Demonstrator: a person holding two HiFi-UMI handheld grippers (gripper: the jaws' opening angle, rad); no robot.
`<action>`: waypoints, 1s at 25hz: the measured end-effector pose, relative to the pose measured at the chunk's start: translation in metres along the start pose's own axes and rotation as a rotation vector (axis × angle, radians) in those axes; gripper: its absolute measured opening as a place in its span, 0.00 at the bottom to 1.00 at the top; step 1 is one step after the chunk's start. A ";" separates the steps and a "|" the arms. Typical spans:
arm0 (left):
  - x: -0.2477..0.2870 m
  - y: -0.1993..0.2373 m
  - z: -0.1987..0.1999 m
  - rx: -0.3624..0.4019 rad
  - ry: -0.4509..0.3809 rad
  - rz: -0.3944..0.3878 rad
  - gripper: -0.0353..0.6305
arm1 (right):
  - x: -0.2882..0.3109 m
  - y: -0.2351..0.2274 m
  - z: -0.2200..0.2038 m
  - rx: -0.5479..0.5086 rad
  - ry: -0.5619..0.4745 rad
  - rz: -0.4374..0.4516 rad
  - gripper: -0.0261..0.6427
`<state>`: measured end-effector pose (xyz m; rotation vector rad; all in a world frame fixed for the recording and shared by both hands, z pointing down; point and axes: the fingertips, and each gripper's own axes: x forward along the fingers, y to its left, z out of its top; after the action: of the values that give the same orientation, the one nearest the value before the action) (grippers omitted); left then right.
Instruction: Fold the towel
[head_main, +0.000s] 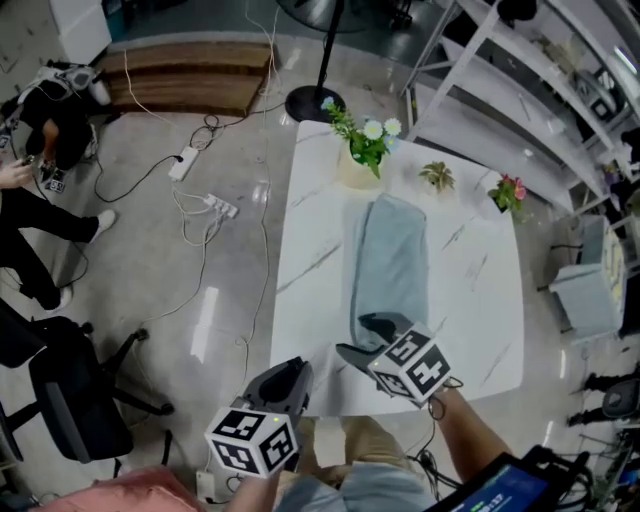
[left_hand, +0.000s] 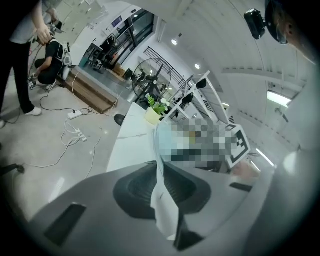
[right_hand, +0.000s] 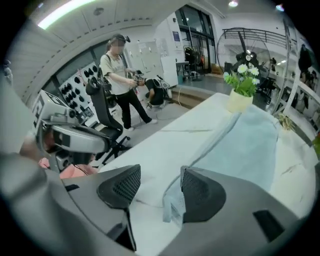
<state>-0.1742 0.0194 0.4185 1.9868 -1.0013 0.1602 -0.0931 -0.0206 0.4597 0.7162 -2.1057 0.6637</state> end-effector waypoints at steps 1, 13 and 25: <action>0.001 -0.005 0.004 0.009 -0.003 -0.006 0.12 | -0.013 0.003 0.011 0.004 -0.042 0.016 0.44; 0.064 -0.050 -0.002 0.002 0.010 0.058 0.30 | -0.092 -0.196 0.132 -0.393 -0.207 -0.168 0.36; 0.125 -0.021 -0.026 0.045 0.136 0.437 0.35 | 0.010 -0.240 0.131 -0.604 -0.167 0.004 0.09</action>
<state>-0.0690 -0.0284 0.4778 1.7436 -1.3378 0.5527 -0.0026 -0.2792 0.4473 0.4320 -2.2891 -0.0508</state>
